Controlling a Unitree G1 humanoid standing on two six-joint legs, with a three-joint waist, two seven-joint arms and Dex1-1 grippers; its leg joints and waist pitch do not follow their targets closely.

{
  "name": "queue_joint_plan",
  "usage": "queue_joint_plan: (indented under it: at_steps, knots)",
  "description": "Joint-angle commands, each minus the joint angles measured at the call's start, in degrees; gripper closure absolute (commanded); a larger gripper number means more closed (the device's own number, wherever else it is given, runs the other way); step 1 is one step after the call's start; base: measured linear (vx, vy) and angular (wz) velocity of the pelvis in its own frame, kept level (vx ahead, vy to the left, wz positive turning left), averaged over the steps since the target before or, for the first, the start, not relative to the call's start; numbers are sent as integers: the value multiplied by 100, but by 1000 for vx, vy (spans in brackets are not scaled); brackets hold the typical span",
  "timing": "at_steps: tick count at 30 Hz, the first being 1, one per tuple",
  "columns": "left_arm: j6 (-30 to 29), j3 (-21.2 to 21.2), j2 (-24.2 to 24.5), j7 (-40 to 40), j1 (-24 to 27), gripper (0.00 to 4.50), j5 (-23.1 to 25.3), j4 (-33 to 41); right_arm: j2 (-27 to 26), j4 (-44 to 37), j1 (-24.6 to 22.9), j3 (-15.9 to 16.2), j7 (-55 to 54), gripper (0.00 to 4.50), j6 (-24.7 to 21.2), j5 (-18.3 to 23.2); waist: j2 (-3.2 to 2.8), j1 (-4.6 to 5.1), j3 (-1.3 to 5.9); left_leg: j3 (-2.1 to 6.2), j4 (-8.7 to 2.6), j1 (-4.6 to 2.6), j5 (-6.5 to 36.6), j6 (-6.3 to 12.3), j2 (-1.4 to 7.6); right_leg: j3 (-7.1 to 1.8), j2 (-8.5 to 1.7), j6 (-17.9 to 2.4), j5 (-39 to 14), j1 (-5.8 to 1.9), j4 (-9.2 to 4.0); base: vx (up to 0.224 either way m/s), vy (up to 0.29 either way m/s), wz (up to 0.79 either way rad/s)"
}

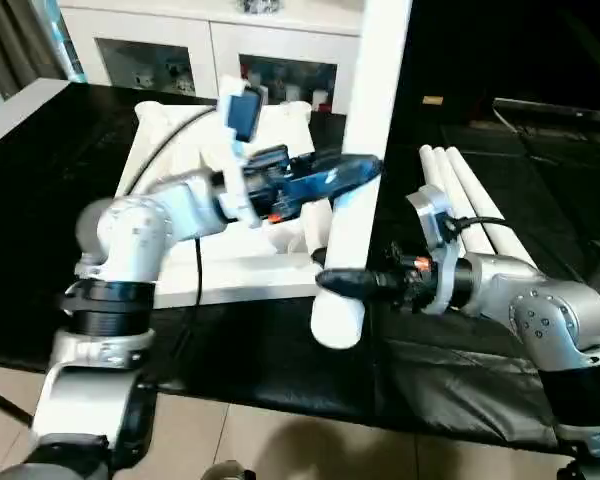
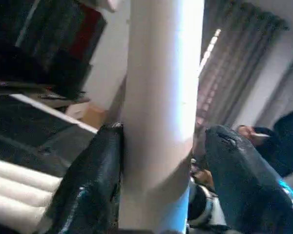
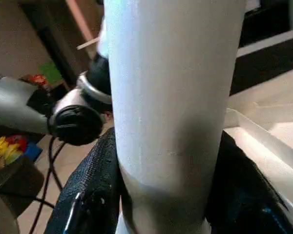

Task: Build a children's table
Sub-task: Pick table leg

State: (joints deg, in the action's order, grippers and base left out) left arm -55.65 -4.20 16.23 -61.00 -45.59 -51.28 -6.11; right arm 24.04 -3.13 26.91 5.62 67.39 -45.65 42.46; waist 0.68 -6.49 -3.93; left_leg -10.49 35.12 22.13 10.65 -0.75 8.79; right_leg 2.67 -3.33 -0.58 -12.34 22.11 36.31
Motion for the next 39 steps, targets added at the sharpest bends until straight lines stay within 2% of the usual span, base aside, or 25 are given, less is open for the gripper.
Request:
queue_joint_plan:
  at_steps: [1,4,5,7,9,11,13,16,18,19,20,22,23,27,28,29,30,31,32,33,34,36,37,38,39]
  knots:
    - [-152,112,-14,-344,-40,213,-304,318,105,60,90,-6,-5,259,-8,27,-46,-17,467,176,-359,-138,414,117,429,-271,-551,-1680,120,-302,-323,0,0,0]
    - [-159,148,20,-418,-57,224,-330,318,123,71,96,24,40,259,0,11,-46,-22,459,178,-365,-146,503,62,434,-275,-556,-1653,-40,-298,-344,0,0,0]
    - [-157,143,14,-406,-65,245,-331,305,122,78,96,24,50,259,3,6,-33,-23,455,178,-371,-145,516,43,435,-275,-555,-1641,-85,-299,-349,0,0,0]
    - [-151,140,4,-361,-86,260,-295,269,111,92,98,18,73,259,9,-12,-46,-27,455,184,-373,-138,518,10,435,-273,-563,-1622,-126,-304,-349,0,0,0]
    - [-116,144,-1,-337,-100,267,-234,236,97,110,98,9,90,259,19,-30,-42,-27,457,182,-372,-143,542,-9,433,-276,-562,-1606,-151,-301,-354,0,0,0]
    - [-110,98,-24,-273,-122,270,-230,139,81,120,95,5,69,259,50,-50,-73,-32,462,188,-368,-142,511,-14,433,-275,-562,-1614,-70,-298,-342,0,0,0]
    - [-92,67,-36,-229,-136,270,-211,80,67,126,90,-6,28,259,101,-61,-59,-30,466,186,-367,-138,505,-6,429,-275,-559,-1623,-7,-304,-343,0,0,0]
    - [-61,-10,-75,-116,-158,271,-204,2,37,158,82,-31,-73,259,215,-154,-85,-26,468,187,-365,-143,542,-24,426,-272,-556,-1637,22,-302,-346,0,0,0]
    - [51,-63,-88,22,-182,272,-97,-113,-74,381,146,-157,-389,259,322,-279,-81,-21,466,186,-363,-134,555,-22,417,-272,-555,-1648,37,-302,-351,0,0,0]
    - [107,-94,-96,103,-194,272,-42,-178,-144,520,188,-239,-567,204,377,-333,-86,-18,470,188,-363,-142,584,-37,418,-270,-560,-1660,-17,-295,-359,0,0,0]
    - [176,-178,-109,242,-228,272,15,-305,-246,677,238,-367,-811,190,517,-413,-133,-23,469,197,-361,-143,625,-66,419,-269,-566,-1655,-83,-299,-358,0,0,0]
    - [216,-201,-102,288,-234,272,51,-337,-276,709,258,-436,-867,184,520,-379,-109,1,464,202,-375,-146,649,-121,423,-266,-544,-1623,-120,-289,-366,0,0,0]
    - [310,-257,-77,409,-243,272,141,-400,-319,729,283,-583,-941,170,508,-268,-129,-7,468,201,-369,-148,670,-137,420,-273,-558,-1610,-116,-306,-356,0,0,0]
    - [630,-212,47,757,-256,273,578,-399,-339,550,200,-751,-991,124,556,-107,-133,-13,479,203,-374,-152,590,-80,435,-269,-542,-1590,97,-300,-342,0,0,0]
    - [658,-209,54,806,-262,273,611,-403,-351,537,193,-770,-1018,124,574,-105,-135,-12,479,201,-372,-150,594,-86,437,-269,-545,-1584,110,-299,-333,0,0,0]
    - [708,-250,11,1143,-321,273,724,-410,-386,458,162,-809,-1188,104,703,-208,-64,-7,473,188,-377,-146,604,-69,430,-270,-548,-1574,49,-309,-352,0,0,0]
    - [641,-277,-18,1383,-356,273,768,-404,-407,416,149,-833,-1351,102,716,-256,-53,-19,474,190,-372,-141,552,-65,436,-270,-567,-1580,33,-313,-336,0,0,0]
    - [548,-285,-44,1640,-382,273,829,-378,-448,361,137,-870,-1541,102,731,-290,-18,-11,467,184,-375,-134,527,-65,439,-273,-560,-1566,13,-309,-335,0,0,0]
    - [488,-283,-55,1764,-393,273,856,-363,-474,337,136,-893,-1642,101,731,-302,-38,-11,463,185,-372,-139,531,-70,433,-273,-562,-1555,-99,-294,-340,0,0,0]
    - [288,-287,-56,1950,-416,273,865,-369,-542,303,147,-954,-1826,101,638,-264,-11,-10,460,175,-370,-137,527,-50,426,-278,-567,-1524,-208,-300,-356,0,0,0]
    - [288,-287,-56,1950,-416,273,865,-369,-542,303,147,-954,-1826,101,638,-264,-11,-10,460,175,-370,-137,527,-50,426,-278,-567,-1524,-208,-300,-356,0,0,0]
    - [241,-370,-189,2513,-461,273,1008,-370,-709,114,133,-995,-2387,101,466,-393,-22,-11,448,177,-375,-137,512,-71,421,-277,-556,-1448,-414,-275,-374,0,0,0]
    - [302,-400,-265,2713,-488,273,1080,-341,-745,41,102,-981,-2589,101,390,-467,36,-3,448,170,-380,-131,485,-74,424,-281,-555,-1413,-441,-284,-382,0,0,0]
    - [298,-414,-290,2774,-496,273,1081,-322,-759,32,94,-988,-2668,101,369,-483,2,-20,453,176,-375,-129,437,-78,422,-282,-561,-1373,-420,-282,-377,0,0,0]
    - [275,-451,-347,2902,-513,273,1057,-276,-787,33,81,-1014,-2835,101,322,-501,16,-13,450,174,-378,-129,427,-73,425,-285,-558,-1352,-415,-279,-380,0,0,0]
